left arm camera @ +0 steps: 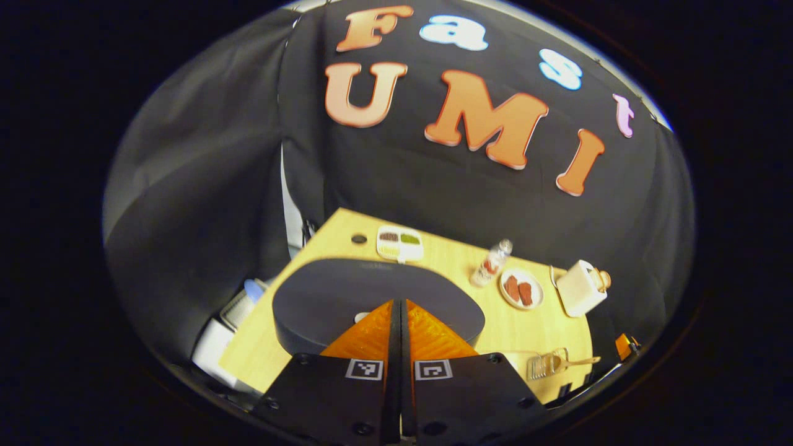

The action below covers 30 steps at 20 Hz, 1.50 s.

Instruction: Close the left gripper, press the button to open the rice cooker; take a wooden spoon from the chopstick holder with the right hand, scoop a spoonful of rice and pour it into the rice cooker, then put the wooden spoon back into the chopstick holder.

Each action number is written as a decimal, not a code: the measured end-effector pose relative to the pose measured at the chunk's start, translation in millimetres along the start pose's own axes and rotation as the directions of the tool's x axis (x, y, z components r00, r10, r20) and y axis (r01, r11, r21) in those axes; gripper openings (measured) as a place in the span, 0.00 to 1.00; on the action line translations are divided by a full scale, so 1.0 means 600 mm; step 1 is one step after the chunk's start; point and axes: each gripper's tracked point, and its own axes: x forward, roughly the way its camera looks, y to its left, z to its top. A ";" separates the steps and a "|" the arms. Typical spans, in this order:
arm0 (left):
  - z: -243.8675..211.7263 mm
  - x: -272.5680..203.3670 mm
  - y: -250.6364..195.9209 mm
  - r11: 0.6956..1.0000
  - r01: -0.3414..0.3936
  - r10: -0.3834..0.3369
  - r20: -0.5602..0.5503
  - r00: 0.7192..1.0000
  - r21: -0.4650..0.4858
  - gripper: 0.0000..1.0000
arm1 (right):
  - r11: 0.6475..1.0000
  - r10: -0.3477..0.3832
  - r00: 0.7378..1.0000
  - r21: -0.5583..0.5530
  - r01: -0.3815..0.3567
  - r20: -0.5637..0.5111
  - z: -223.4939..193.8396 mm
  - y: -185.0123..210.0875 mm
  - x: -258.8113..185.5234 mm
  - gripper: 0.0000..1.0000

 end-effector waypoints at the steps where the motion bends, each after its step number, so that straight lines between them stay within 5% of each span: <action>1: 0.027 -0.008 0.003 0.999 -0.033 0.030 0.064 0.998 0.043 0.05 | 1.000 -0.005 1.000 -0.003 0.005 0.000 0.000 -0.006 0.001 0.95; 5: 0.105 -0.054 -0.013 0.977 -0.145 0.097 0.276 0.956 0.159 0.06 | 1.000 -0.024 1.000 -0.003 0.024 -0.014 -0.016 -0.024 0.001 0.95; 10: 0.113 -0.093 -0.080 0.983 -0.093 0.028 0.374 0.927 0.157 0.13 | 1.000 0.000 0.998 0.006 0.000 -0.061 -0.058 -0.012 0.008 0.95; 17: 0.096 -0.113 -0.108 0.970 -0.142 0.054 0.397 0.916 0.198 1.00 | 0.996 0.044 0.984 0.084 -0.029 -0.173 -0.140 0.003 0.045 0.94; 22: 0.062 -0.126 -0.095 0.970 -0.171 0.096 0.373 0.923 0.172 1.00 | 0.988 0.105 0.966 0.134 -0.075 -0.235 -0.202 0.037 0.077 0.86; 30: 0.037 -0.141 -0.062 0.964 -0.227 0.166 0.358 0.919 0.137 0.96 | 0.972 0.214 0.956 0.144 -0.187 -0.202 -0.188 0.088 0.110 0.40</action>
